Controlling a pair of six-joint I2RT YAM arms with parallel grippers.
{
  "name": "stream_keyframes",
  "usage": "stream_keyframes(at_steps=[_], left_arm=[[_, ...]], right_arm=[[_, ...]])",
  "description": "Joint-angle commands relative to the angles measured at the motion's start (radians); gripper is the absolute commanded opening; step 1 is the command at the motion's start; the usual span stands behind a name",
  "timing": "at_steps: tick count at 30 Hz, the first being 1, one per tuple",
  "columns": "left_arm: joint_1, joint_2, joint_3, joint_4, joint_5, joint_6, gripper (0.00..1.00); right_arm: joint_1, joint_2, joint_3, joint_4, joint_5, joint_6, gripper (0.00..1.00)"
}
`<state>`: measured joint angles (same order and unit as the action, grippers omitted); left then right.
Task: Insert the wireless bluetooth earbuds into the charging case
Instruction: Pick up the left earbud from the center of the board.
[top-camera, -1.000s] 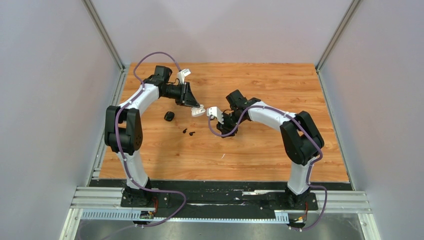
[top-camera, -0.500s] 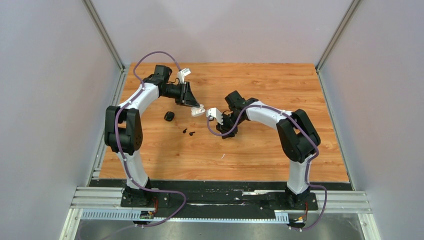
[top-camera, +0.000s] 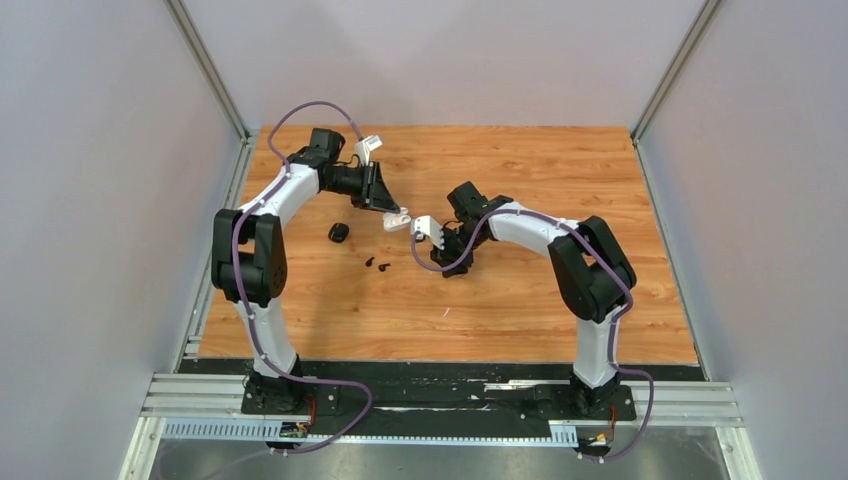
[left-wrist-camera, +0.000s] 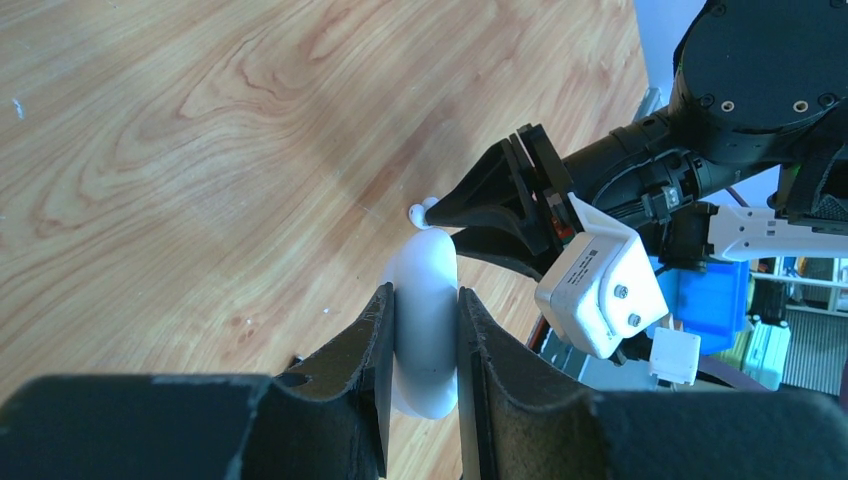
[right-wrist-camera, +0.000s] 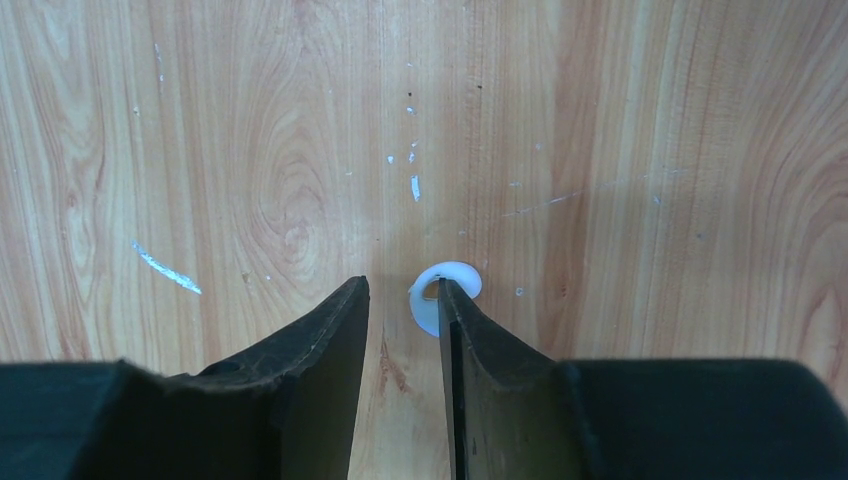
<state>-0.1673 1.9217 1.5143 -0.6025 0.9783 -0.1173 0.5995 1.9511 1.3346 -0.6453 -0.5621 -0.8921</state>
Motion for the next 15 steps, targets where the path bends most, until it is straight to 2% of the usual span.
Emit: stream_keyframes(at_steps=[1, 15], left_arm=[[0.006, 0.007, 0.043, 0.003, 0.028, 0.009, 0.00], [0.006, 0.013, 0.049, 0.010, 0.029, 0.001, 0.00]], right_arm=[[0.005, 0.026, 0.016, -0.004, 0.039, 0.001, 0.35], [0.002, 0.029, 0.021, 0.043, 0.124, 0.001, 0.33]])
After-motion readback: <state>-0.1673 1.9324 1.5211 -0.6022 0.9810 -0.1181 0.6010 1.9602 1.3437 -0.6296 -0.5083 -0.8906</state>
